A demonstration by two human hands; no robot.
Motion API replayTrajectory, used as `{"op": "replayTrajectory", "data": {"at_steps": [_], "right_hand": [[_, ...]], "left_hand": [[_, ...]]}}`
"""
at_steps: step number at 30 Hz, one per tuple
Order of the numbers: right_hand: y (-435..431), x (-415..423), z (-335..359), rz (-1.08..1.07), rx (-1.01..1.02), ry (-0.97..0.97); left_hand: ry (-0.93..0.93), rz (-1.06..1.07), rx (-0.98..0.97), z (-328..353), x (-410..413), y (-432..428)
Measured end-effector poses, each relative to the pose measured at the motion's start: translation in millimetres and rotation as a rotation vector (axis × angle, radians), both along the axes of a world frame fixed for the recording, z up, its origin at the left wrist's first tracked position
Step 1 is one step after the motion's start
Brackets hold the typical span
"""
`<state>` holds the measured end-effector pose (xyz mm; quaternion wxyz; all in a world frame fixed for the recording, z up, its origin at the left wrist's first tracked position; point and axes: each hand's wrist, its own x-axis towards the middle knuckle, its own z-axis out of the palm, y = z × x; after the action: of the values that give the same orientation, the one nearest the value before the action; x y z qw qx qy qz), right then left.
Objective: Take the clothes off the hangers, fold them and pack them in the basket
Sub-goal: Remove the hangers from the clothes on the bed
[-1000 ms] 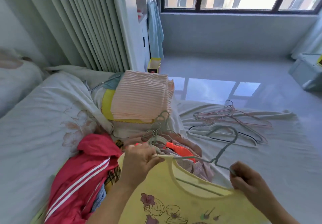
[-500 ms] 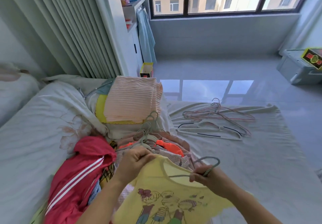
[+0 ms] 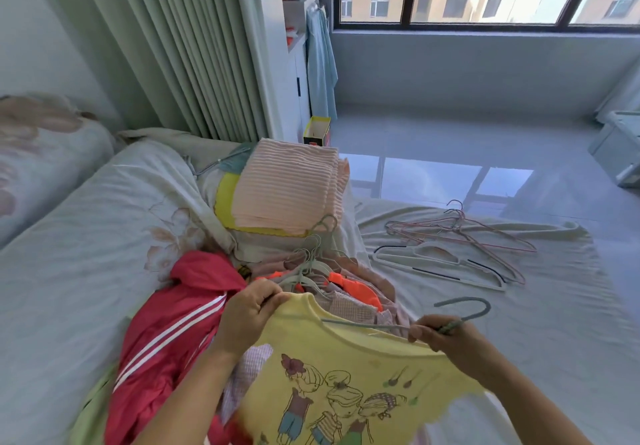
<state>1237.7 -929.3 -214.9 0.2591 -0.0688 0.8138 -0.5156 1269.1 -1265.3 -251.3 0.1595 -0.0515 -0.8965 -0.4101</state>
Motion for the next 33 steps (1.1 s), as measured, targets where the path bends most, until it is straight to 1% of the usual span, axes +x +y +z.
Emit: {"op": "replayTrajectory", "data": {"at_steps": [3, 5, 7, 9, 10, 11, 13, 15, 18, 21, 24, 28, 31, 33], "right_hand": [[-1.1, -1.3, -3.6, -0.035, 0.033, 0.003], [-9.6, -0.8, -1.0, -0.005, 0.068, 0.018], [-21.6, 1.9, 1.3, 0.028, 0.102, 0.046], [-33.0, 7.6, 2.7, 0.027, 0.132, 0.085], [-37.8, 11.2, 3.1, 0.021, 0.162, 0.121], [-41.8, 15.0, 2.8, 0.012, 0.193, 0.165], [-49.3, 22.4, 1.7, -0.022, 0.213, 0.222], [-54.7, 26.4, -1.8, -0.058, 0.21, 0.229], [-58.7, 27.7, -8.4, -0.087, 0.203, 0.226], [-53.8, 27.3, -10.2, -0.04, 0.234, 0.23], [-41.3, 24.9, -6.2, -0.036, 0.213, 0.244], [-29.0, 20.2, -2.6, -0.019, 0.173, 0.221], [-22.0, 17.0, 0.7, -0.059, 0.195, 0.201], [-15.5, 16.2, 0.8, -0.083, 0.183, 0.172]], "left_hand": [[-0.022, -0.003, 0.028, -3.2, 0.8, -2.4], [-0.069, -0.023, 0.024, -5.4, 1.1, 1.1], [-0.156, 0.003, -0.106, -8.7, 2.1, 9.6], [-0.26, 0.073, -0.315, -11.1, 5.4, 21.4], [-0.292, 0.11, -0.379, -13.4, 6.9, 26.2], [-0.315, 0.137, -0.397, -15.6, 7.5, 29.9], [-0.293, 0.169, -0.354, -21.9, 5.8, 33.9], [-0.25, 0.193, -0.258, -24.3, 1.6, 35.0], [-0.307, 0.177, -0.088, -20.8, -2.9, 34.2], [-0.365, 0.209, 0.066, -13.3, -5.2, 22.9], [-0.399, 0.213, 0.083, -10.4, -10.2, 6.7], [-0.545, 0.091, 0.069, -7.0, -16.5, -12.9], [-0.617, 0.016, 0.157, -5.8, -20.5, -21.5], [-0.642, 0.009, 0.295, -5.9, -20.7, -23.9]]}}
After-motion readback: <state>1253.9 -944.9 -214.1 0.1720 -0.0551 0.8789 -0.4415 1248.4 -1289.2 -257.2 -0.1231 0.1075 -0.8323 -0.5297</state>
